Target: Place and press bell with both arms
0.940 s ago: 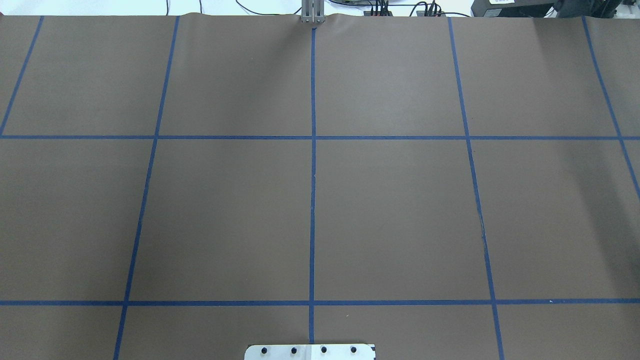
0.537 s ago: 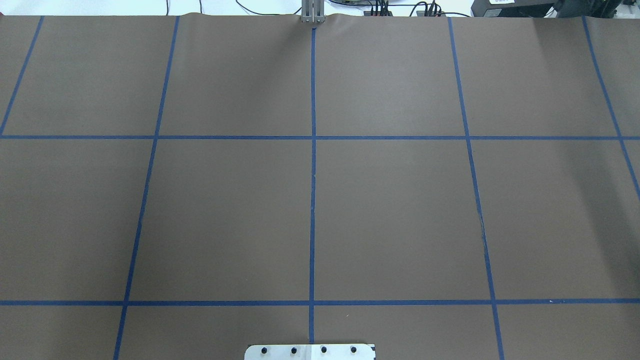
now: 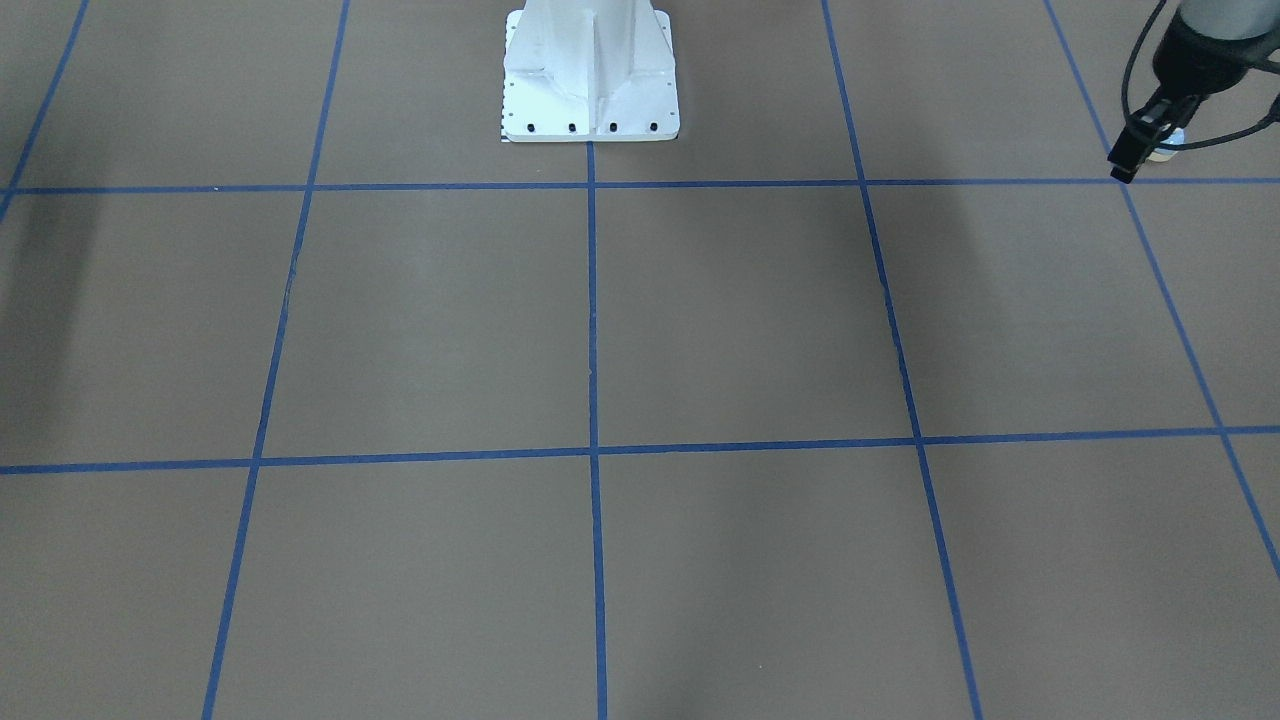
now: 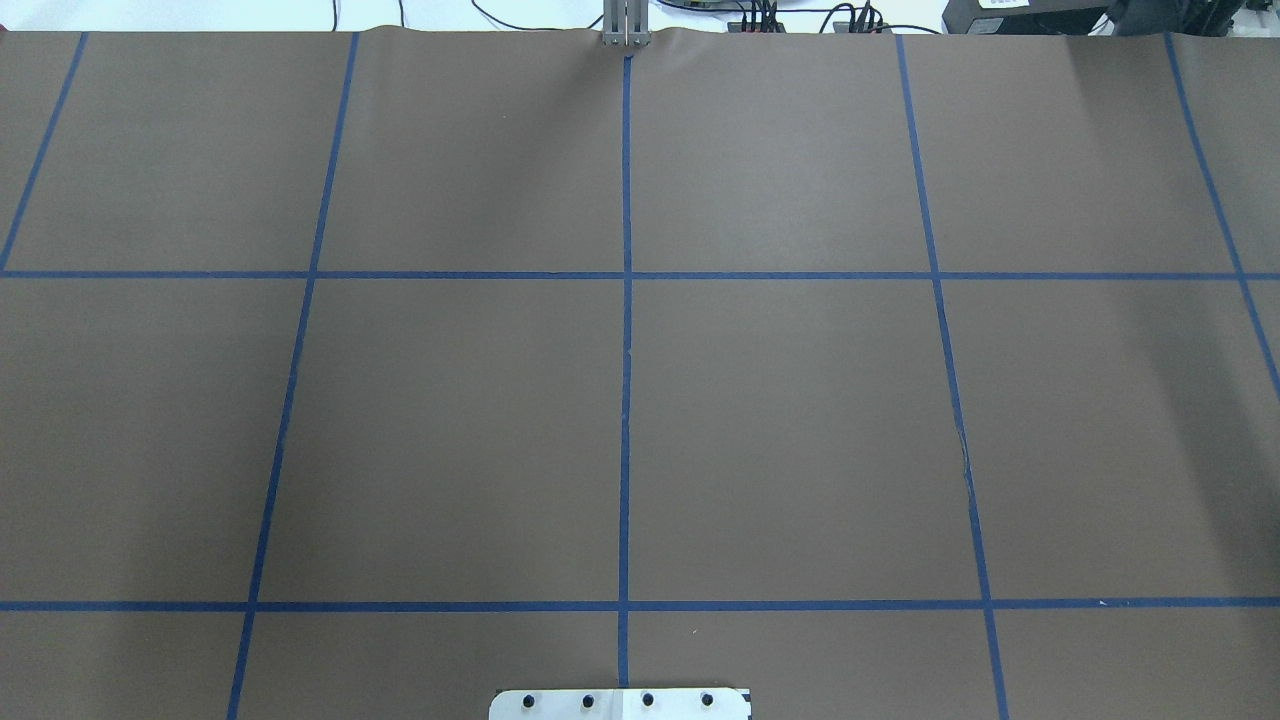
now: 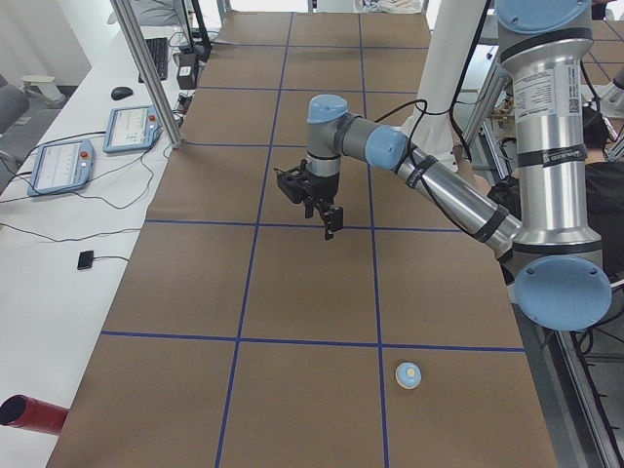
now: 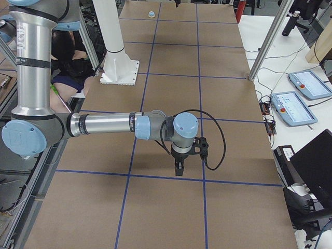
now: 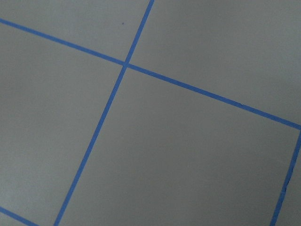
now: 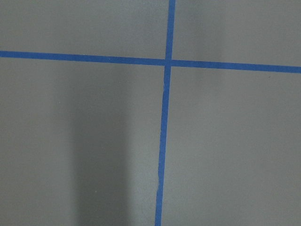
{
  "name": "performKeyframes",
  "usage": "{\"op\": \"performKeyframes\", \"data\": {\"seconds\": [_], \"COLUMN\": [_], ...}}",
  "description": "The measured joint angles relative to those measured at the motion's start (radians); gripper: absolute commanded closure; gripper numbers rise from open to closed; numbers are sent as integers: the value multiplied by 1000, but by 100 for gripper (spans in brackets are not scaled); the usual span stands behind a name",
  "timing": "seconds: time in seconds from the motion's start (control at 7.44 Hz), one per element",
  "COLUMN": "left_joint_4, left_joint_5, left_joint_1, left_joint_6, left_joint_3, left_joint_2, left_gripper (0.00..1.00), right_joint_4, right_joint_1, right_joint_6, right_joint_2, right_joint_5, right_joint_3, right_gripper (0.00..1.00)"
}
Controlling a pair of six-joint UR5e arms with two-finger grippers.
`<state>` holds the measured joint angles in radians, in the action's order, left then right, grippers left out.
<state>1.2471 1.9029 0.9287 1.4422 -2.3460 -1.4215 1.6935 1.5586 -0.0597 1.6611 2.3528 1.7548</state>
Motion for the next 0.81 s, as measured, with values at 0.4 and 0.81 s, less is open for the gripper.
{"op": "performKeyframes", "data": {"seconds": [0.4, 0.81], "left_joint_4": [-151, -201], "left_joint_5": [-216, -259], "left_joint_1": [-358, -543], "left_joint_6": [552, 957], "left_joint_3": [16, 58], "left_joint_2": [6, 88], "left_gripper": [0, 0], "right_joint_4": [-1, -1], "right_joint_1": [0, 0], "right_joint_6": [0, -2], "right_joint_2": [-1, -2], "right_joint_5": [-2, -3], "right_joint_3": [1, 6], "right_gripper": [0, 0]}}
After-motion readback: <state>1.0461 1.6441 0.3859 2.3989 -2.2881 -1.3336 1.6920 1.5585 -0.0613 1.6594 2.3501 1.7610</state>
